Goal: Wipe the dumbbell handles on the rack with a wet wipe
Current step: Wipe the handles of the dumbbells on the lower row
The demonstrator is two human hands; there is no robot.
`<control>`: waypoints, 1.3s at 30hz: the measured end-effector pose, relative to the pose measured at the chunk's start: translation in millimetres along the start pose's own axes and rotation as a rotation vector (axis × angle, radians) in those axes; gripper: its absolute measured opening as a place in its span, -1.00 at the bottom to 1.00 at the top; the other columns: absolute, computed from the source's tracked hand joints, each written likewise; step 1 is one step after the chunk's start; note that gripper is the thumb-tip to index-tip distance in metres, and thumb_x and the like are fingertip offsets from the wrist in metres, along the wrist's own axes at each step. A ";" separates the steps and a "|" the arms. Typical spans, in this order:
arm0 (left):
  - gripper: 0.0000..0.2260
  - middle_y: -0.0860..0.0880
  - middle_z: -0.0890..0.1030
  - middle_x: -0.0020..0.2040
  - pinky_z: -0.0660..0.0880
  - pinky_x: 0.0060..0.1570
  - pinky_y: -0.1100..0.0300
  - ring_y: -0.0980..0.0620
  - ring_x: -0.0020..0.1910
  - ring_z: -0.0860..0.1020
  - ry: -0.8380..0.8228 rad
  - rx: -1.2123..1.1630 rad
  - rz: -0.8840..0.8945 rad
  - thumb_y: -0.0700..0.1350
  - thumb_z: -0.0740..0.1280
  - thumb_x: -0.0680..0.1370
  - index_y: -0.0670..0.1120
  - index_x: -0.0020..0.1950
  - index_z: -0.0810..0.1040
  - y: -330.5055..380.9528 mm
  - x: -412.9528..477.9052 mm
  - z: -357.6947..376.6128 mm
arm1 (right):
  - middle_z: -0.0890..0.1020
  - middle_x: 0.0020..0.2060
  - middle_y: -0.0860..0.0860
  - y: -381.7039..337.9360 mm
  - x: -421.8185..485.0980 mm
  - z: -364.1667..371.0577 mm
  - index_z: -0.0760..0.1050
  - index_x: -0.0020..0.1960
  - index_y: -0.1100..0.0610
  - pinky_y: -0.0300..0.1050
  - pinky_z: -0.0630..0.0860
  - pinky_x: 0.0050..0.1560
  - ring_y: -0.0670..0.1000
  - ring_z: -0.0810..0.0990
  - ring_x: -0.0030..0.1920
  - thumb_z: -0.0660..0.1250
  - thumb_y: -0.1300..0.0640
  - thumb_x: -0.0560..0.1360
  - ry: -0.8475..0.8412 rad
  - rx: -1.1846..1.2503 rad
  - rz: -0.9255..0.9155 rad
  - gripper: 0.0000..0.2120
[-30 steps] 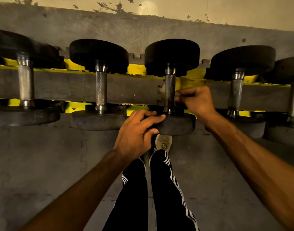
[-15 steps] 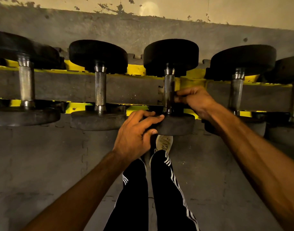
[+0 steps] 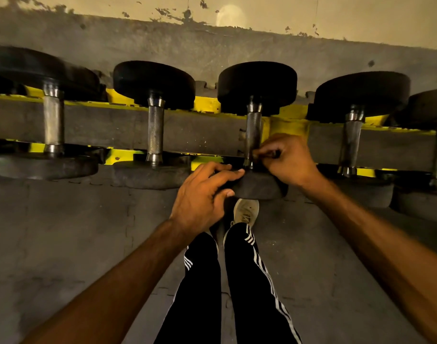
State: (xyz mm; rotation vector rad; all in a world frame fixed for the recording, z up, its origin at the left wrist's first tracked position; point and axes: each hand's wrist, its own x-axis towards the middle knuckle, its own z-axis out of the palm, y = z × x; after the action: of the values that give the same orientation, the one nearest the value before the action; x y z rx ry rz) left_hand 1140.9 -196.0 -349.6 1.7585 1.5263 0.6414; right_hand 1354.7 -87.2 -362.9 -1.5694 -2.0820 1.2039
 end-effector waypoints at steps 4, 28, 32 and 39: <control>-0.60 0.00 0.56 0.19 0.56 0.12 -0.07 -0.02 0.22 0.54 -0.007 0.014 -0.012 -0.18 0.42 0.49 0.02 0.33 0.60 2.7 0.3 -1.9 | 0.68 -0.11 0.13 -12.7 29.0 -2.1 0.67 -0.09 0.19 -0.04 0.55 -0.11 0.16 0.64 -0.07 0.38 0.28 0.45 -0.084 -0.369 -0.322 -0.89; -0.63 -0.06 0.61 0.16 0.48 0.21 -0.09 -0.11 0.19 0.53 -0.108 0.116 -0.237 0.02 0.35 0.48 -0.04 0.26 0.61 92.5 9.8 -6.3 | 0.66 -0.18 0.08 -48.5 -73.0 -36.2 0.62 -0.04 0.21 -0.21 0.64 -0.18 0.02 0.67 -0.18 0.36 0.35 0.54 0.409 0.825 0.628 -0.91; -0.67 -0.04 0.61 0.17 0.48 0.21 -0.06 -0.09 0.19 0.53 -0.150 0.117 -0.159 0.00 0.38 0.52 -0.01 0.27 0.60 129.5 22.2 6.1 | 0.69 -0.21 0.11 -48.6 -100.6 -70.4 0.61 -0.07 0.18 -0.12 0.67 -0.18 0.03 0.70 -0.25 0.39 0.31 0.53 0.429 0.894 0.705 -0.93; -0.67 0.00 0.57 0.25 0.46 0.25 -0.06 -0.03 0.27 0.50 -0.215 0.098 -0.116 -0.01 0.41 0.57 0.02 0.33 0.55 168.2 52.0 59.4 | 0.70 -0.13 -0.07 10.4 -117.0 -131.4 0.67 0.07 0.11 -0.37 0.54 -0.07 -0.24 0.65 -0.15 0.46 0.29 0.47 0.487 0.501 0.532 -0.79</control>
State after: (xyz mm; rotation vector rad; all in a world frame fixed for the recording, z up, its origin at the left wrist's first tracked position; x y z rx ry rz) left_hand 1300.7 -164.7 -260.3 1.7343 1.5183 0.3133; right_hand 1490.3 -131.2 -259.3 -1.9508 -0.9964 1.2041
